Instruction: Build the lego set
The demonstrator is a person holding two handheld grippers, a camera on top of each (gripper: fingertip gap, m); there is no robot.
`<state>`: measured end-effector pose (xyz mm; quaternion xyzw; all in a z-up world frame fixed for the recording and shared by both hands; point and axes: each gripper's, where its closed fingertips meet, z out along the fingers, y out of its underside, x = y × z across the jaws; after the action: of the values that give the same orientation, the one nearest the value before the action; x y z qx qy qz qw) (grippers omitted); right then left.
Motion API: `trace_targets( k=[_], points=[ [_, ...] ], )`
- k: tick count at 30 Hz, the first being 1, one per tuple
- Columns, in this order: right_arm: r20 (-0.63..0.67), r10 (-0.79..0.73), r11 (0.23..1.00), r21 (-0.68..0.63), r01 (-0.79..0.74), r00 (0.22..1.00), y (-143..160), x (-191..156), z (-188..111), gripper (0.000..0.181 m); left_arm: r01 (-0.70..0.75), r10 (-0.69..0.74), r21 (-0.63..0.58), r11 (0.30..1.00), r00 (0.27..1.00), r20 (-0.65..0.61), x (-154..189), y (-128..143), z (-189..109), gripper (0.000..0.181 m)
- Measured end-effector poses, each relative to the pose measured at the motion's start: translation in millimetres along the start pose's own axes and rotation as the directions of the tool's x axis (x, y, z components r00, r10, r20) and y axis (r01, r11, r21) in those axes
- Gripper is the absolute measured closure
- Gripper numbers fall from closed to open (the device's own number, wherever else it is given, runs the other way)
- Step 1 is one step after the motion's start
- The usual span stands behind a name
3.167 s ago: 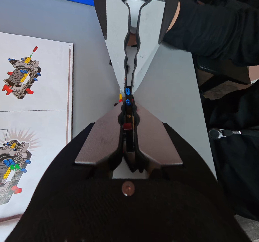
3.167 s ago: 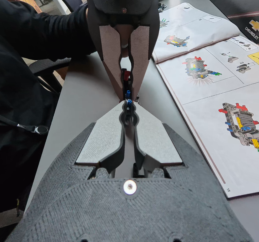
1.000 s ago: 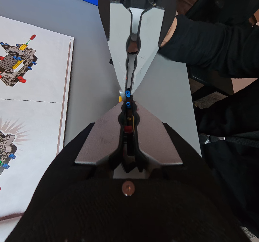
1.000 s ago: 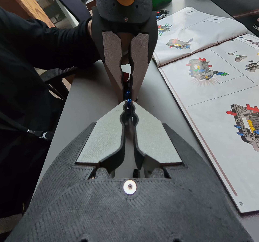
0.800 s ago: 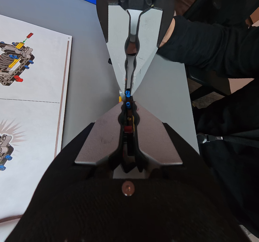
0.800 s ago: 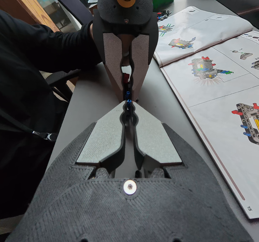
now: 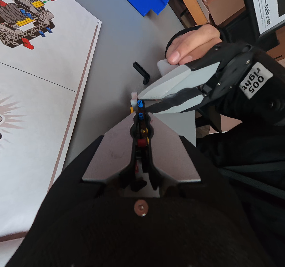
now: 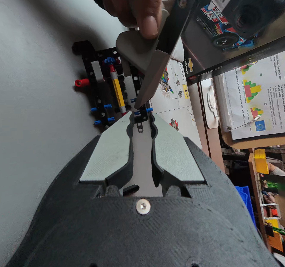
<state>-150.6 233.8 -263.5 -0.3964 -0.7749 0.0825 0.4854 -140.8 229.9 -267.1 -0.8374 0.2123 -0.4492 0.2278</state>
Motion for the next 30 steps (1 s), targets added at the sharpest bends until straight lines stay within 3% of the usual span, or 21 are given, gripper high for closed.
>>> trace_targets(
  k=[6,16,20,27,30],
  points=[
    [-0.075,-0.176,0.984,-0.050,0.172,0.982,-1,-5,3,0.169,-0.002,0.002,-0.020,1.000,1.000,-0.004,-3,5,0,0.174],
    [-0.072,-0.195,0.979,-0.080,0.190,0.978,2,-6,6,0.170,-0.019,0.019,-0.024,1.000,1.000,0.016,-5,7,0,0.174],
    [-0.105,-0.221,0.973,-0.088,0.212,0.970,2,-2,6,0.178,-0.015,0.015,-0.026,1.000,1.000,0.009,-4,7,1,0.174],
    [-0.094,-0.158,0.986,0.033,0.161,0.983,-1,-1,2,0.175,-0.031,0.032,-0.025,0.999,0.999,0.006,-2,6,0,0.174],
    [-0.026,-0.009,0.990,0.138,0.013,1.000,-7,3,-9,0.163,-0.047,0.047,-0.036,0.998,0.999,0.010,0,6,-3,0.174]
  ],
)
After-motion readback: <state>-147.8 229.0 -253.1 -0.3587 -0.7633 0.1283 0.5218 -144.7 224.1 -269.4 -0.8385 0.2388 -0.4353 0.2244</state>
